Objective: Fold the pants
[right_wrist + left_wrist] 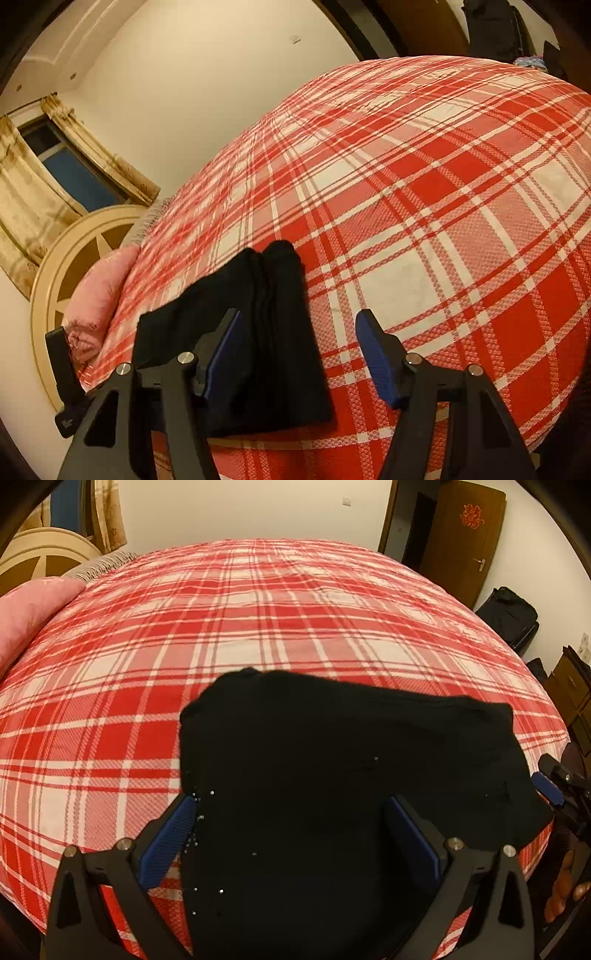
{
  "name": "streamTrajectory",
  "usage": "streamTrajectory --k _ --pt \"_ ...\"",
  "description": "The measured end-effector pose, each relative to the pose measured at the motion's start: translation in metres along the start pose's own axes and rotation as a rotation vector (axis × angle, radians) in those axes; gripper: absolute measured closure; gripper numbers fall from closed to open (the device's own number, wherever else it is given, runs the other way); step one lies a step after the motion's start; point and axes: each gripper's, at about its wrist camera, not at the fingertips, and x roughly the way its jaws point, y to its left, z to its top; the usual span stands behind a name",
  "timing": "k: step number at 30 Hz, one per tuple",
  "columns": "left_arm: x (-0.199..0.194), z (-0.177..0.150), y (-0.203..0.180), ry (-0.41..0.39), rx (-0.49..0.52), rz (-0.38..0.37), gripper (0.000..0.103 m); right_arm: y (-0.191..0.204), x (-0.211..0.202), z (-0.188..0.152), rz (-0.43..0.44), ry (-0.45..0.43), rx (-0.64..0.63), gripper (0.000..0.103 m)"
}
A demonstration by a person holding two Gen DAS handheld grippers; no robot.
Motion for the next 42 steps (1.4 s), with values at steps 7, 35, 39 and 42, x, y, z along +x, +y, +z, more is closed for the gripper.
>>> streamTrajectory --k 7,35,39,42 --pt "0.001 -0.004 -0.002 -0.019 0.014 0.017 0.000 -0.009 0.006 -0.003 0.047 0.017 0.058 0.038" --pt "0.004 -0.005 0.000 -0.005 -0.020 0.018 0.000 0.050 0.031 -0.036 -0.011 0.082 -0.290 0.063" --pt "0.000 -0.005 0.001 -0.007 -0.025 0.004 0.005 0.063 0.030 -0.042 -0.054 0.070 -0.337 0.065" --pt "-0.002 -0.005 -0.003 -0.009 -0.012 0.008 0.009 0.066 0.030 -0.043 -0.072 0.066 -0.351 0.065"
